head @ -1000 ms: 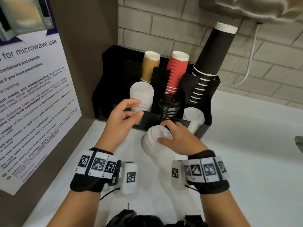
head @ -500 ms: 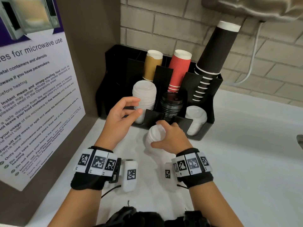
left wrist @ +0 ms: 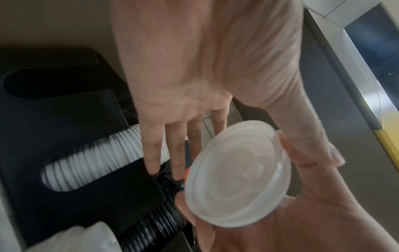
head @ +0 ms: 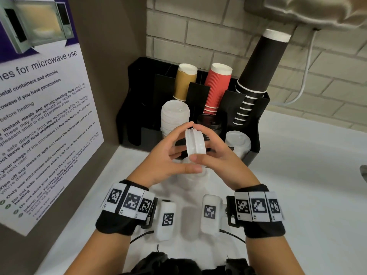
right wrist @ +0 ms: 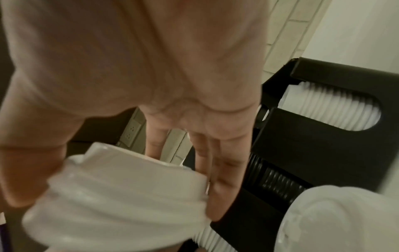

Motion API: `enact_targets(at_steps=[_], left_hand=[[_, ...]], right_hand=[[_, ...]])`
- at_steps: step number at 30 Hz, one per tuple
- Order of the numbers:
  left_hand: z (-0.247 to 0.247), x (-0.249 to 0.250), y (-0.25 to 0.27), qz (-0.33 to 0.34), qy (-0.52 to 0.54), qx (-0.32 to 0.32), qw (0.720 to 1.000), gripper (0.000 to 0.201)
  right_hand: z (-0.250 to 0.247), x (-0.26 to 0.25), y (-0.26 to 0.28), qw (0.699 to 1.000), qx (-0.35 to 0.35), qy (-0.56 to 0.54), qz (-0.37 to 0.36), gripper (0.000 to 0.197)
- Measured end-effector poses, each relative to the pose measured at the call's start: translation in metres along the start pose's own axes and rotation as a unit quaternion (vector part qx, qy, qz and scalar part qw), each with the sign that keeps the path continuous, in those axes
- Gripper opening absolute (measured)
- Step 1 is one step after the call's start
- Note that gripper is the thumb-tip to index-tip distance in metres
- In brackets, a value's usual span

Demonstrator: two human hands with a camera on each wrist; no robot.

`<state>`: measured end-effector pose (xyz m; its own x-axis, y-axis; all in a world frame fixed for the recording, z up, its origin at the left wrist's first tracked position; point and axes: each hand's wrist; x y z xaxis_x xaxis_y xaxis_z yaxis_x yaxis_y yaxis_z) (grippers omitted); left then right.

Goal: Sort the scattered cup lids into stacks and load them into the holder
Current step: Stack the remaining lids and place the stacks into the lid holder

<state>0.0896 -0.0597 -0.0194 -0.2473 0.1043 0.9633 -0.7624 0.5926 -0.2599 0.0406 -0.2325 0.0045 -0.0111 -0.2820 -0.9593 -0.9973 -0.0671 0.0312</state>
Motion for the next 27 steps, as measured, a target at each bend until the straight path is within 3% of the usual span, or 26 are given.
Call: enact_targets(at_steps=[7,18,20,23,25,27], left_hand=[[0.007,0.001,0.001,0.012,0.018,0.035,0.999,0.094],[0.01,-0.003,-0.004,0.012,0.001,0.012,1.0,0.107],[0.009,-0.003,-0.004,0.012,0.006,0.017,1.0,0.1],[0.004,-0.003,-0.004,0.01,0.004,0.063,0.998,0.079],[0.0,-0.003,-0.004,0.014,-0.004,0.106,0.994,0.059],[-0.005,-0.005,-0.004,0.028,-0.009,0.145,0.989,0.043]], right_hand=[[-0.005,-0.003,0.004,1.0,0.01,-0.018,-0.008,0.068],[-0.006,-0.005,0.008,0.999,0.03,-0.013,-0.022,0.062],[-0.013,-0.006,0.007,0.999,0.044,-0.01,-0.029,0.062],[-0.041,-0.007,0.001,0.987,0.151,0.023,-0.059,0.059],[-0.07,-0.005,-0.006,0.969,0.223,0.081,-0.067,0.057],[-0.096,0.0,-0.014,0.956,0.241,0.161,-0.04,0.057]])
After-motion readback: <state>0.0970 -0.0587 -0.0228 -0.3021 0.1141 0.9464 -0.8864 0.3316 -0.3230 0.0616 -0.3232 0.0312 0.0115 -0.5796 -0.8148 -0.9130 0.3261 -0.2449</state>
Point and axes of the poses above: each hand's wrist, its own y-axis away from the middle knuckle, its own z-axis out of the palm, x = y × z, and after that the axes turned 4 degrees about z, right-handed
